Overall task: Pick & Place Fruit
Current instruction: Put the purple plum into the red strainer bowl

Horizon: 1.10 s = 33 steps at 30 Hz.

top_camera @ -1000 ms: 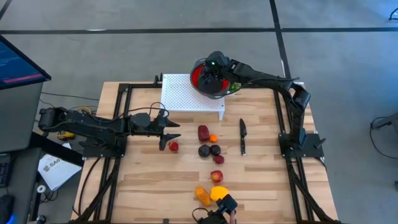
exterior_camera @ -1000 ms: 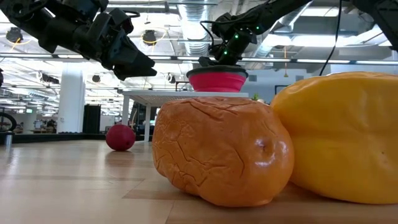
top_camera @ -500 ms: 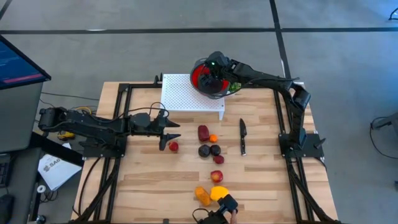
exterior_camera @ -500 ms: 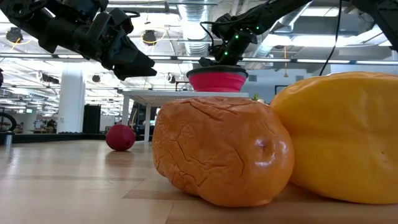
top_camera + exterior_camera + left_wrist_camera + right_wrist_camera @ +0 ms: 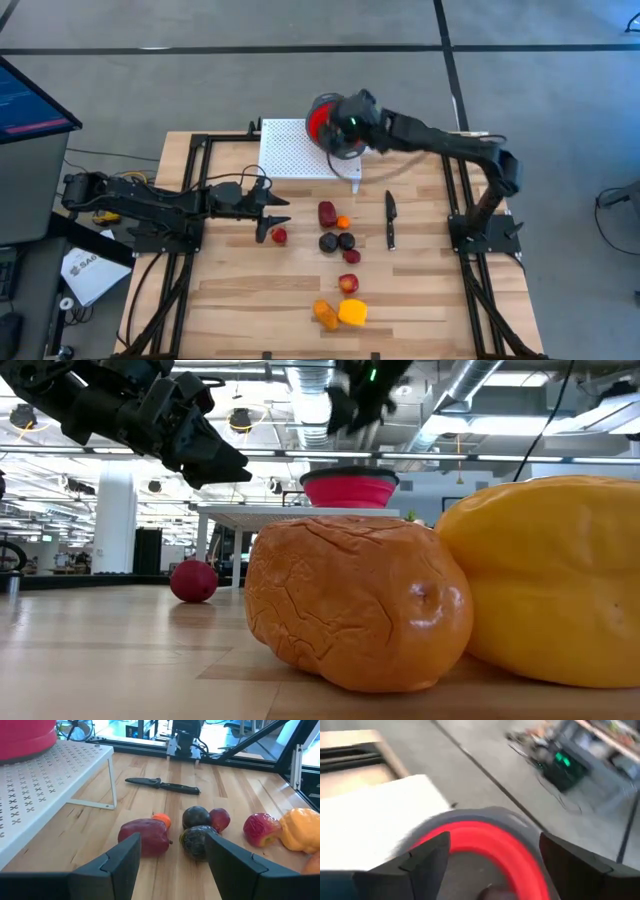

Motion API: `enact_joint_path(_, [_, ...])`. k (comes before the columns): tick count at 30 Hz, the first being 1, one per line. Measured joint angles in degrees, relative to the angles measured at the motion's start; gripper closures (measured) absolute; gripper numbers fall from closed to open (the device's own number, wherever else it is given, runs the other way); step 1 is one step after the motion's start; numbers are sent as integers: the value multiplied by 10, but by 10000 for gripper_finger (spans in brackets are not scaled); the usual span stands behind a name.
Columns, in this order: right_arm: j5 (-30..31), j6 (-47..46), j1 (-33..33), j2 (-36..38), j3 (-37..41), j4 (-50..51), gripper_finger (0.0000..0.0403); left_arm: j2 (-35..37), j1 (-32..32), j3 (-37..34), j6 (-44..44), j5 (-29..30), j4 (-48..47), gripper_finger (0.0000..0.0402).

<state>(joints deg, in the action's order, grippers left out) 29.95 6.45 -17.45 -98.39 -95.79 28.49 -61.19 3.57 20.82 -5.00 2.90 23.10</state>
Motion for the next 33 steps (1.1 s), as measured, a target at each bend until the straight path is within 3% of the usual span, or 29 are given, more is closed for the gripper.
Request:
enact_joint_path(6, [1, 5, 146, 80, 103, 44, 112, 0, 0, 0, 0, -1, -2, 189])
enact_joint_path(12, [-6, -119, 273, 124, 243, 42, 112, 0, 0, 0, 1, 0, -2, 189])
enact_joint_path(15, [-76, -185, 310, 115, 279, 44, 112, 0, 0, 0, 1, 0, -2, 189])
enact_joint_path(18, [-149, -222, 319, 79, 285, 43, 112, 0, 0, 0, 2, 0, -1, 189])
enact_joint_path(21, [-191, -201, 312, 33, 273, 44, 112, 0, 0, 0, 2, 1, -1, 189])
enact_joint_path(33, [-222, -45, 262, -103, 172, 167, 112, 0, 0, 0, 0, 1, 1, 189])
